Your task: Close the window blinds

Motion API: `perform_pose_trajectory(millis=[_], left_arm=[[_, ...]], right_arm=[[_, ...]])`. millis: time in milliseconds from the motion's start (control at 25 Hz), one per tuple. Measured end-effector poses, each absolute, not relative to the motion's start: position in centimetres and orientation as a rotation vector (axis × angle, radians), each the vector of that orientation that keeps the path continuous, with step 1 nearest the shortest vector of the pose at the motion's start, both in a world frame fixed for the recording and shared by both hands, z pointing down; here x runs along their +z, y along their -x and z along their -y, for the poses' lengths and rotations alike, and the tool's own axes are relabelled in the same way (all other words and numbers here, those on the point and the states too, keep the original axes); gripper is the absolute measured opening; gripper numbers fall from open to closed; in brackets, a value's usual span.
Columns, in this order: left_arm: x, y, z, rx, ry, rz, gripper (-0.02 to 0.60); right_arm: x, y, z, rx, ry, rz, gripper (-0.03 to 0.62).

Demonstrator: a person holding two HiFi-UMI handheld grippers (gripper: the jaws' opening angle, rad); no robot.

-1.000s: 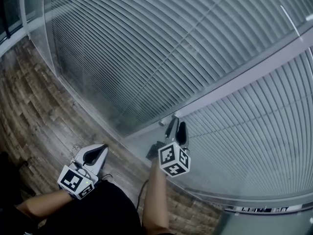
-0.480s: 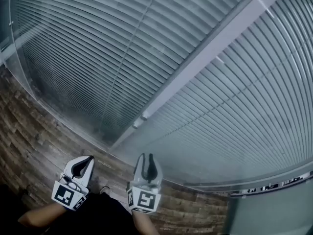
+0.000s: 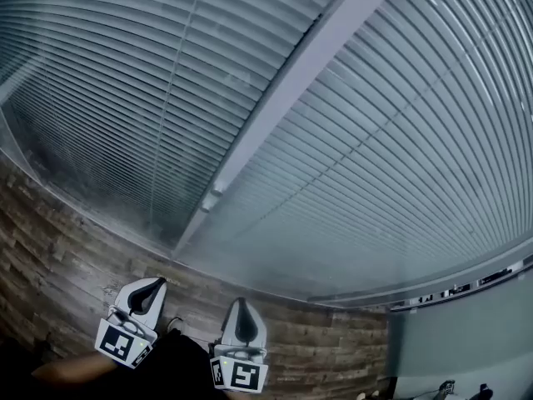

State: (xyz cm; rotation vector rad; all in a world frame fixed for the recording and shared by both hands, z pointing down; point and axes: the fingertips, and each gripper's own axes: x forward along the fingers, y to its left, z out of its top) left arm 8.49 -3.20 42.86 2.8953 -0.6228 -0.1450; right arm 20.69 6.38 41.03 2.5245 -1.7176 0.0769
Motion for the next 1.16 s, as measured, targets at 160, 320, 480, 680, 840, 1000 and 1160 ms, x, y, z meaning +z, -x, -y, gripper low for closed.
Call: perform_pose_trajectory(millis=[160, 320, 480, 680, 840, 1000, 1160], left_arm=[[43.0, -10.0, 0.9, -0.137, -2.941, 0.487, 0.001], [42.8, -10.9, -0.5, -0.104, -2.943, 0.415, 0.002], [43.1, -10.6, -0.3, -0.102, -2.943, 0.445, 0.002], [42.4, -10.2, -0.1, -0.099, -2.963, 0.477, 0.001], [42.3, -9.5, 0.0, -0.109, -2.973, 0.503, 0.001], [41.8, -8.7, 0.3, -0.117, -2.963, 0.548, 0.002], [41.1, -8.1, 0.4, -0.122, -2.961, 0.568, 0.002]], right_arm=[[41.6, -20.3, -6.8, 0.108, -2.539, 1.715, 0.0], [41.5, -20.4, -6.6, 0.138, -2.58, 1.723, 0.0], [40.9, -20.2, -6.6, 0.086, -2.566, 1.727, 0.0], [41.4, -20.3, -7.3, 0.068, -2.566, 1.721, 0.0], [41.4, -20.4, -7.4, 0.069, -2.571, 1.743, 0.0], [41.1, -20.6, -7.1, 0.06, -2.565, 1.761, 0.0], [40.9, -20.2, -6.8, 0.052, -2.559, 1.782, 0.0]])
